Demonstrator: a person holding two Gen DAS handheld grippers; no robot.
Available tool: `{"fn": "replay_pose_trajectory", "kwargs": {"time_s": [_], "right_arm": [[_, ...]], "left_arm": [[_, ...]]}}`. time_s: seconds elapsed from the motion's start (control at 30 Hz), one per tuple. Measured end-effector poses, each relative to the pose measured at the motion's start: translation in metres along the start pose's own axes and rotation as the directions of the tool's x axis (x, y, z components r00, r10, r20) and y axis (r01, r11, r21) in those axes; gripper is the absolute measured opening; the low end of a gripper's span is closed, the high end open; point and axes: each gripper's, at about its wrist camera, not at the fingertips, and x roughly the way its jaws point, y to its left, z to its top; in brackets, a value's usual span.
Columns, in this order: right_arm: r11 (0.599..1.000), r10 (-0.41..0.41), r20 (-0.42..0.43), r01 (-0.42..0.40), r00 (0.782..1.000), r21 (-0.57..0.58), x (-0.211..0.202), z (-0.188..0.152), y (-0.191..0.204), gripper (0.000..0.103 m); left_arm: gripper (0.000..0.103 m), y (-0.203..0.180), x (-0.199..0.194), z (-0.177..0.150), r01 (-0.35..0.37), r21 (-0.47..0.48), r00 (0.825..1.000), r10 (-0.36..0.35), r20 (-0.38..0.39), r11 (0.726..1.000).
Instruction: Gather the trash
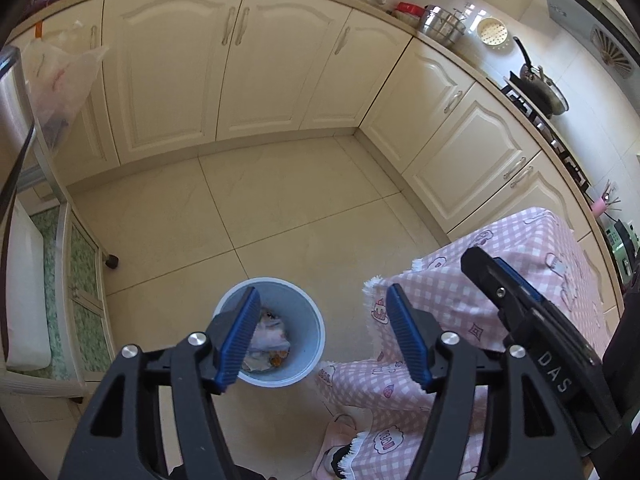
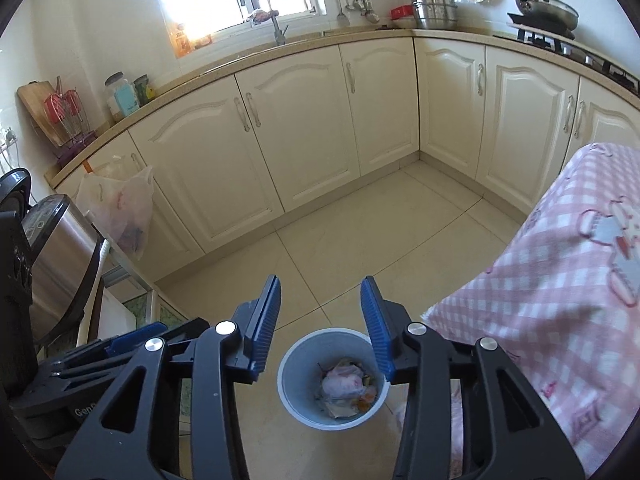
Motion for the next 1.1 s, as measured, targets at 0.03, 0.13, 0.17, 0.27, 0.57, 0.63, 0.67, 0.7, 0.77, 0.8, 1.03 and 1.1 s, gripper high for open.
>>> {"fn": "replay_pose_trajectory", "kwargs": {"time_s": [0.03, 0.13, 0.17, 0.27, 0.57, 0.63, 0.67, 0.7, 0.77, 0.8, 1.03, 1.1], "right_arm": [[1.0, -0.009, 0.012, 0.009, 1.0, -0.005, -0.009, 0.0, -0.001, 0.041], [0.998, -0.053, 0.053, 0.054, 0.997, -0.026, -0.036, -0.003, -0.004, 0.045], [0.997, -0.07, 0.071, 0.072, 0.995, -0.028, -0.048, -0.005, -0.006, 0.046], [0.993, -0.11, 0.122, 0.114, 0.986, -0.025, -0.083, -0.008, -0.013, 0.048], [0.962, -0.255, 0.293, 0.273, 0.921, -0.018, -0.198, -0.036, -0.034, 0.068], [0.955, -0.278, 0.32, 0.296, 0.906, -0.007, -0.222, -0.045, -0.04, 0.071], [0.954, -0.283, 0.33, 0.3, 0.9, -0.002, -0.23, -0.049, -0.042, 0.073], [0.951, -0.292, 0.343, 0.308, 0.893, 0.006, -0.241, -0.054, -0.044, 0.079], [0.949, -0.301, 0.363, 0.315, 0.882, 0.023, -0.258, -0.062, -0.046, 0.083], [0.949, -0.301, 0.377, 0.314, 0.876, 0.028, -0.267, -0.066, -0.047, 0.083], [0.936, -0.338, 0.441, 0.345, 0.832, 0.068, -0.318, -0.091, -0.055, 0.092], [0.934, -0.344, 0.457, 0.348, 0.821, 0.079, -0.331, -0.1, -0.053, 0.093]], "left_arm": [[0.066, -0.005, -0.008, -0.002, -0.001, 0.013, 1.0, 0.001, 0.013, 1.0], [0.067, -0.021, -0.027, -0.004, 0.013, 0.045, 0.999, -0.014, 0.04, 0.999], [0.068, -0.028, -0.035, -0.006, 0.02, 0.058, 0.998, -0.023, 0.051, 0.998], [0.069, -0.049, -0.059, -0.013, 0.033, 0.104, 0.995, -0.042, 0.088, 0.994], [0.082, -0.116, -0.136, -0.052, 0.06, 0.242, 0.971, -0.113, 0.209, 0.968], [0.082, -0.129, -0.154, -0.063, 0.058, 0.27, 0.965, -0.124, 0.232, 0.961], [0.082, -0.135, -0.161, -0.068, 0.055, 0.278, 0.962, -0.125, 0.243, 0.959], [0.082, -0.139, -0.169, -0.073, 0.053, 0.287, 0.958, -0.13, 0.256, 0.956], [0.082, -0.15, -0.187, -0.086, 0.058, 0.311, 0.949, -0.15, 0.278, 0.948], [0.083, -0.153, -0.194, -0.092, 0.058, 0.32, 0.946, -0.155, 0.285, 0.946], [0.091, -0.179, -0.247, -0.128, 0.048, 0.381, 0.912, -0.196, 0.36, 0.923], [0.093, -0.182, -0.262, -0.137, 0.049, 0.388, 0.9, -0.209, 0.382, 0.92]]}}
